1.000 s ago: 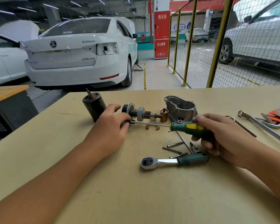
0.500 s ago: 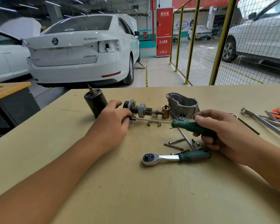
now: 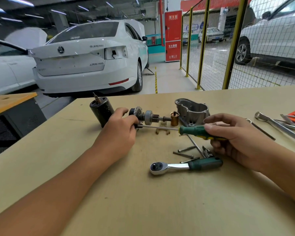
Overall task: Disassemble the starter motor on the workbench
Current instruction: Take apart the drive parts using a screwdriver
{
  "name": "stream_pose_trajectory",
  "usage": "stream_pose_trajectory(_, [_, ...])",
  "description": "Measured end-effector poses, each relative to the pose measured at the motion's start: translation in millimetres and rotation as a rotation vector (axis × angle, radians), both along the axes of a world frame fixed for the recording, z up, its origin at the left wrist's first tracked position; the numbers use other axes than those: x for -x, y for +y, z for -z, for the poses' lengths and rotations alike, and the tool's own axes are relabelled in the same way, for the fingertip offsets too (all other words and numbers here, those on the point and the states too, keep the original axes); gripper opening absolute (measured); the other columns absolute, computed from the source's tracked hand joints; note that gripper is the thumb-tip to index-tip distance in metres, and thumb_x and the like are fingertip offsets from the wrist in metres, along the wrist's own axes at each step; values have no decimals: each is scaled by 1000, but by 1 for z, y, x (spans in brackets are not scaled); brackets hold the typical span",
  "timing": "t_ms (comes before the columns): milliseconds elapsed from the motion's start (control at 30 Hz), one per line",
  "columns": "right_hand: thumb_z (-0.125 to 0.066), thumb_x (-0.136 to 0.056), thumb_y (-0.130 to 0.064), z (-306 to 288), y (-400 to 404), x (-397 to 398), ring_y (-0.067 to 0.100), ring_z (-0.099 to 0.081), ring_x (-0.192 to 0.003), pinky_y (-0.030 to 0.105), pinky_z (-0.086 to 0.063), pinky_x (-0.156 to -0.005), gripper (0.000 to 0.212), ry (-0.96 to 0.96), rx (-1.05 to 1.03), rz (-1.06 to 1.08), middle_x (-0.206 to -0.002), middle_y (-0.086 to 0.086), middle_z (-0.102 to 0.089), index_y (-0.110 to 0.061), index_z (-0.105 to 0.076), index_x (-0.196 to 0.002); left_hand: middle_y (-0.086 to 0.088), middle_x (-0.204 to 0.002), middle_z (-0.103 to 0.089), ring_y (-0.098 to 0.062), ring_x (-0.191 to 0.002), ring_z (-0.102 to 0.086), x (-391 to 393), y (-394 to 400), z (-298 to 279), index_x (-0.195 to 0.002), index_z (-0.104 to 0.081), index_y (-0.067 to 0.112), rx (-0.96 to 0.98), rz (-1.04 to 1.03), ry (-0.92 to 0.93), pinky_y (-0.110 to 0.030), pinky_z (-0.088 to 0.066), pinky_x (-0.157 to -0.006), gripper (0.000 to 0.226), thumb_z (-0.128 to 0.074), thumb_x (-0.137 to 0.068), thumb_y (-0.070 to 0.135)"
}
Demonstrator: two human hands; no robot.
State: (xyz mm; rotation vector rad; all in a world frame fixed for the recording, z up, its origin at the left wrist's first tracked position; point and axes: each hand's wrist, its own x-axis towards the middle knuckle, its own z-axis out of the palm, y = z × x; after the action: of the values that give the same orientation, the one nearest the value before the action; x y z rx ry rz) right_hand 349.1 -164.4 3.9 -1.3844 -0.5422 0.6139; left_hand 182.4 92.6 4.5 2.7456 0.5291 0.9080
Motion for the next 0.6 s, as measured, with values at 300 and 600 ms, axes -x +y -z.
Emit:
stream_pose_trajectory(300, [-66,-93,-41,0,2,4,19,-49,-48,24,-36,-39,24,-37,97,-16,-85,23,-69,-18,-72,-98,-10,-128,-57,-27,-111,-57,1,4,4,-115,-74,12,-2,-3,-52,-28,-42,-93,24,-66,-94,8])
stream_pose_trajectory(600, [-84,-70,-26,3,4,3,19,-49,-56,28,-41,-45,34,30,4,5,-83,13,-65,-11,-72,-98,-6,-110,-67,-14,-97,-69,13,34,-6,-118,-73,14,97,-81,-235,-14,-46,-89,32,-71,-87,9])
